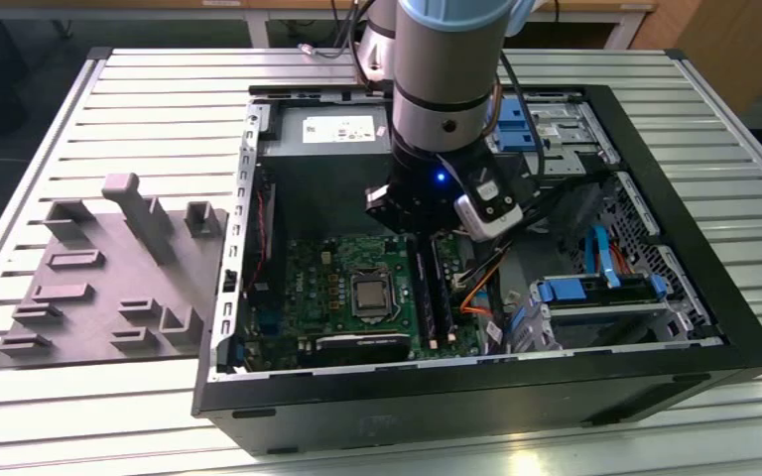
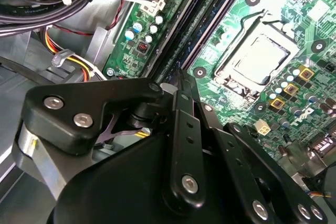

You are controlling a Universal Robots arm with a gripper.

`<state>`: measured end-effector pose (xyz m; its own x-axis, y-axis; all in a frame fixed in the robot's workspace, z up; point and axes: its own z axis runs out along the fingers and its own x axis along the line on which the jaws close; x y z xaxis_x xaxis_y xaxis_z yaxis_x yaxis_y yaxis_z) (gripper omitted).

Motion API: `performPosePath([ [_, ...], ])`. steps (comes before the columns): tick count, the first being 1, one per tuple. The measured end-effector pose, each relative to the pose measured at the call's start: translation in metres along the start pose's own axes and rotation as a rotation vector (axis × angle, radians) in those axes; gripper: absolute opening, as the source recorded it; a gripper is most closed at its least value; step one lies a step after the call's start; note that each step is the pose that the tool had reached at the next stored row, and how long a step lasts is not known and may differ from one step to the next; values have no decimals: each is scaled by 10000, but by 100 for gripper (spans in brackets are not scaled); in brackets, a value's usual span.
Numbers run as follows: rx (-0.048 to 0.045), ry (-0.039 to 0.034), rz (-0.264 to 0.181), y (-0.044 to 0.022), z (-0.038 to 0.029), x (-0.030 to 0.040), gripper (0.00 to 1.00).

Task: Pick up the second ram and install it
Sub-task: 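Press down the second ram until it locks into place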

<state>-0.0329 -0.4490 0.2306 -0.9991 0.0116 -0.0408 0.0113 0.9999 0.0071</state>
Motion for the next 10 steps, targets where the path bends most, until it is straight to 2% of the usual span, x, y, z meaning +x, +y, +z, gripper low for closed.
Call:
performPosePath([
  [10,0,0,0,-38,0,0,11],
])
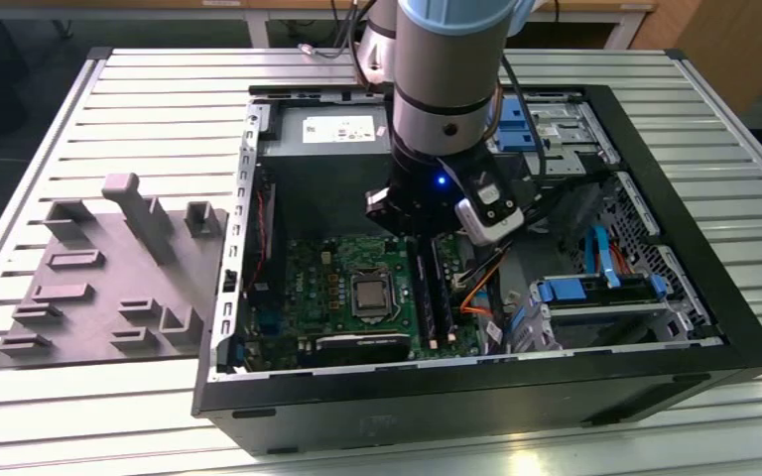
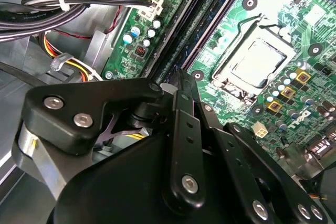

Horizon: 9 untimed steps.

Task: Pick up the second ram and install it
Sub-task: 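Press down the second ram until it locks into place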

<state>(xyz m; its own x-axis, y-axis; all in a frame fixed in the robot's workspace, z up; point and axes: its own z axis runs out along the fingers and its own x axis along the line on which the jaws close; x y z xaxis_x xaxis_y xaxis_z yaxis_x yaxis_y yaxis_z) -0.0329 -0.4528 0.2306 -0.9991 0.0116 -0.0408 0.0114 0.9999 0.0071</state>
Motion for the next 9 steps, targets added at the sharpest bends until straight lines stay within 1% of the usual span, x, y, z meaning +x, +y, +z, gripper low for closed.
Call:
performPosePath([
  [9,-1,-1,0,-32,0,0,11],
])
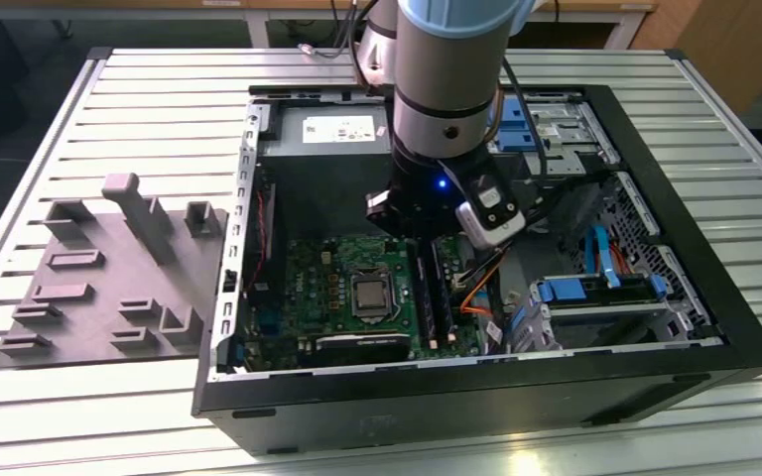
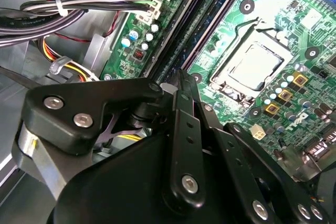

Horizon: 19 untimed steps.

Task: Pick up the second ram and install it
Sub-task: 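Press down the second ram until it locks into place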

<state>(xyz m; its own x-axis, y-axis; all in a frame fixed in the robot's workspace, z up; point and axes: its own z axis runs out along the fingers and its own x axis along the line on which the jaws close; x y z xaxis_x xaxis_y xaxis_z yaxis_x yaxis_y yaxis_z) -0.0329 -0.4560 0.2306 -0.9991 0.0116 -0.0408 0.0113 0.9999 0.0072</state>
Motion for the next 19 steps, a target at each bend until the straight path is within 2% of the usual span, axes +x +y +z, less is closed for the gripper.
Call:
performPosePath([
  [19,1,1,0,-58,-1,-1,11],
])
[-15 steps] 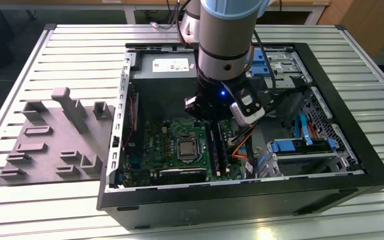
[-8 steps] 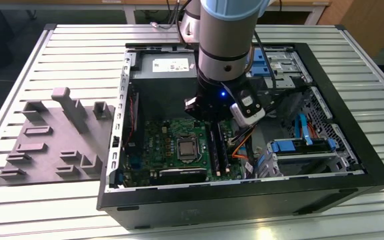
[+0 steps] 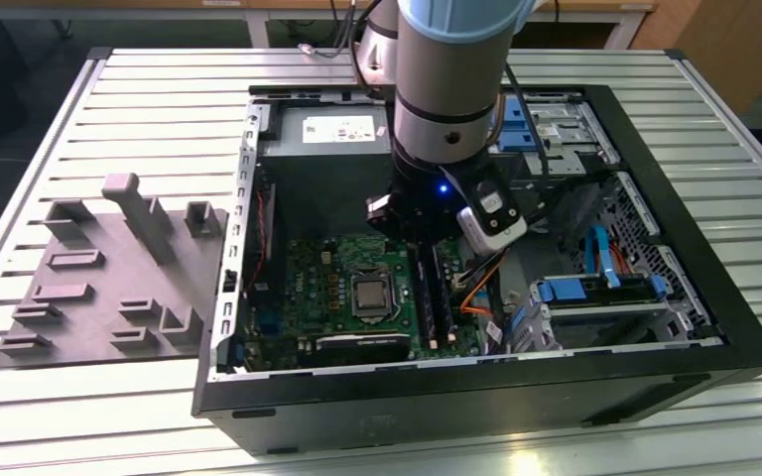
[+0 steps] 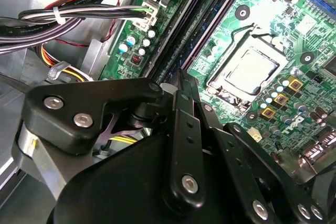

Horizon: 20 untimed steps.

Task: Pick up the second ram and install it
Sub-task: 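Press down the second ram until it locks into place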

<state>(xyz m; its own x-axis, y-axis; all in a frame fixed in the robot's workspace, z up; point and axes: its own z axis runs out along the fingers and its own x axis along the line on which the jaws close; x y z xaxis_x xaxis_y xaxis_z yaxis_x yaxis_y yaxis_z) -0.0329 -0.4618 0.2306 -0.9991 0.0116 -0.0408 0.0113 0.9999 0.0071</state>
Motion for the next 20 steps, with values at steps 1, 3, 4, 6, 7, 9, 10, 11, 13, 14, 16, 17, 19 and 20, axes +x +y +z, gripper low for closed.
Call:
performPosePath([
  [1,0,0,0,-3,0,0,11],
  [3,-1,0,0,-9,0,0,11],
  [4,-1,0,0,-12,0,0,11],
  [6,-1,0,0,-19,0,0,11],
  [7,-1,-1,0,-22,0,0,11],
  [9,-1,0,0,-28,0,-1,11],
  [10,-1,0,0,-31,0,-1,11],
  [11,-1,0,0,-34,0,-1,11],
  [13,0,0,-1,-48,0,-1,11],
  [14,-1,0,0,-52,0,-1,11],
  [16,-1,0,0,-58,0,-1,11],
  [17,-1,0,0,-61,0,-1,11],
  [19,-1,0,0,-67,0,-1,11],
  [20,-1,0,0,-70,0,-1,11],
])
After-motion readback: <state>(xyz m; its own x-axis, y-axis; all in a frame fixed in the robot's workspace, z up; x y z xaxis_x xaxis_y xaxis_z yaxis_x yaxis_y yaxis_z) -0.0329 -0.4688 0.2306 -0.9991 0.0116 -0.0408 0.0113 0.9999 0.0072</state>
